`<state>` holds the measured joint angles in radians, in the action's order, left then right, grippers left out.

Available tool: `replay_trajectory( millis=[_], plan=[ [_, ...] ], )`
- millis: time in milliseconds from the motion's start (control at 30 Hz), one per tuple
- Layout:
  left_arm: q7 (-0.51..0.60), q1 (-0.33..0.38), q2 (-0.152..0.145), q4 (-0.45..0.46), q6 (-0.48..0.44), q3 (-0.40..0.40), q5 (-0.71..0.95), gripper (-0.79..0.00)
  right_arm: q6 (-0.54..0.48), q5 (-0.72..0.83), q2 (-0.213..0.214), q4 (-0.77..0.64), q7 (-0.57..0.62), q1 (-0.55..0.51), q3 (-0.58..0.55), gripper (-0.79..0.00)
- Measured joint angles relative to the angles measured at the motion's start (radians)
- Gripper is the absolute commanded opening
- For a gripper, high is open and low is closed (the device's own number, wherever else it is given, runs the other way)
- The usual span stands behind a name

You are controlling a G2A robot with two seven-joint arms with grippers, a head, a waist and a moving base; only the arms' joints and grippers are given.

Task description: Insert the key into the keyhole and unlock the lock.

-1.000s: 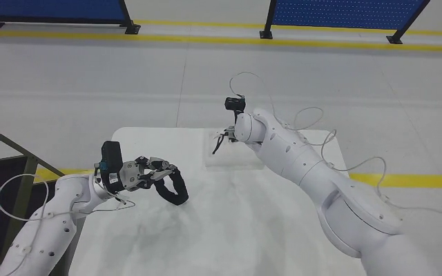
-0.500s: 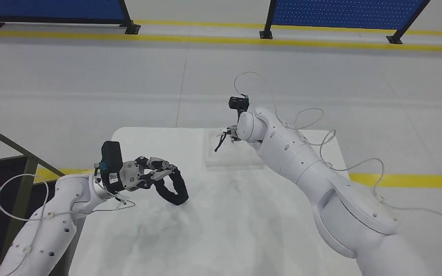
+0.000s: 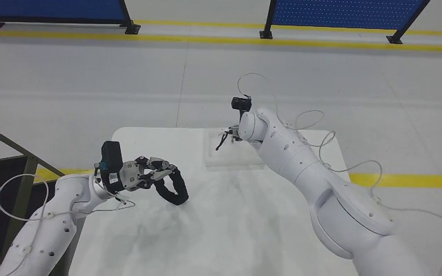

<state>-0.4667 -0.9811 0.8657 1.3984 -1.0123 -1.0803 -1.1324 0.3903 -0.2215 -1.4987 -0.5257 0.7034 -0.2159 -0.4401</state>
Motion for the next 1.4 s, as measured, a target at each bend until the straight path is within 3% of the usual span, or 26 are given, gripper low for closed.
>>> replay_trajectory(
  millis=[667, 1400],
  plan=[
    [0.000, 0.000, 0.000, 0.000, 0.000, 0.000, 0.000, -0.785, 0.002, -0.057, -0.003, -0.012, -0.007, -0.017, -0.063, -0.785],
    [0.000, 0.000, 0.000, 0.000, 0.000, 0.000, 0.000, -0.785, 0.035, -0.155, 0.027, -0.098, 0.025, -0.072, -0.137, -0.785]
  ],
)
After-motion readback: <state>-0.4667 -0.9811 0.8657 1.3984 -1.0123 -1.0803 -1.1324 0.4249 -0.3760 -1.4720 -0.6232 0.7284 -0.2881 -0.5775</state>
